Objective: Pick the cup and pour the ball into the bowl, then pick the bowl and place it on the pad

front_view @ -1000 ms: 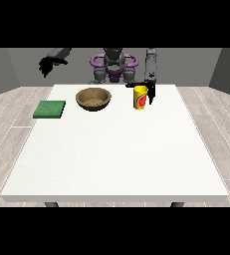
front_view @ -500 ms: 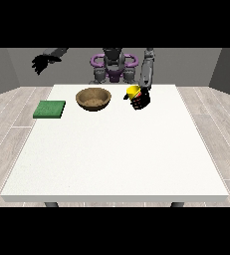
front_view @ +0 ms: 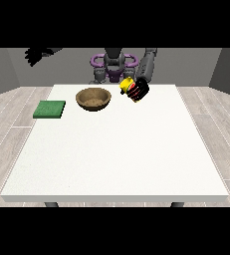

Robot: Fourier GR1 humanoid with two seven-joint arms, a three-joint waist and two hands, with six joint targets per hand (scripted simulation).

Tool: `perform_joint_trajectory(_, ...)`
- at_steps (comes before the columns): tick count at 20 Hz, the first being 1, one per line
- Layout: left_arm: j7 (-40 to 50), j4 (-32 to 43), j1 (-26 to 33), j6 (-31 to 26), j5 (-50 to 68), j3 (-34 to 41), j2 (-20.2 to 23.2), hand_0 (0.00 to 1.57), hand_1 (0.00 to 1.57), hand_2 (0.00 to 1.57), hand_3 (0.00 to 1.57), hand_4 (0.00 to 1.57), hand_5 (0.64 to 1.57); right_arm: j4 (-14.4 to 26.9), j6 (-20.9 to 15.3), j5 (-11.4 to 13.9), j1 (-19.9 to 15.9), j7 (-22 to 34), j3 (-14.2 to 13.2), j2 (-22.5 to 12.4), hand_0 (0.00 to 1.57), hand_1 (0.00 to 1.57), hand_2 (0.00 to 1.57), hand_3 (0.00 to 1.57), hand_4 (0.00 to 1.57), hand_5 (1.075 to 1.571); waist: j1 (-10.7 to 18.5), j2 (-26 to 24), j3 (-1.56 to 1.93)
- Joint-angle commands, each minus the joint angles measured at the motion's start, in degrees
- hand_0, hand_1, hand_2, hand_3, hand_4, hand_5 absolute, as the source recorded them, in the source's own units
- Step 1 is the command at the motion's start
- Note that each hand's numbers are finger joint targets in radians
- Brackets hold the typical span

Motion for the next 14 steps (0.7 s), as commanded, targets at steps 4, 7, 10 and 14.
perform_joint_trajectory(4,17.6,8.2,-7.9,7.6,-22.1,-11.4,7.2,1.27,1.27,1.57,1.54,1.17,1.564,2.7,-1.9,1.2,-2.5,3.5,0.7,-1.0,0.00,0.00,0.00,0.00,0.60,1.567,1.1,-4.6,0.31)
perform_joint_trajectory(7,28.3,12.3,-12.4,7.0,-31.3,-16.2,7.1,1.00,1.00,1.57,1.28,1.05,1.567,5.1,-3.7,2.9,-2.0,2.8,1.1,0.6,0.00,0.00,0.00,0.00,0.63,1.565,2.5,-6.9,0.34)
perform_joint_trajectory(10,39.2,14.4,-15.5,0.6,-37.3,-20.9,0.8,1.00,1.00,1.57,1.28,1.05,1.567,7.9,-4.6,4.1,-0.9,3.6,1.3,0.9,0.00,0.00,0.00,0.00,0.64,1.566,4.8,-11.4,0.11)
perform_joint_trajectory(14,46.2,14.0,-18.8,-3.7,-42.0,-22.7,-1.7,0.91,0.91,1.57,1.25,1.05,1.569,9.9,-3.5,3.7,-0.1,1.0,0.1,1.1,0.00,0.00,0.00,0.00,0.64,1.562,4.9,-10.7,-0.06)
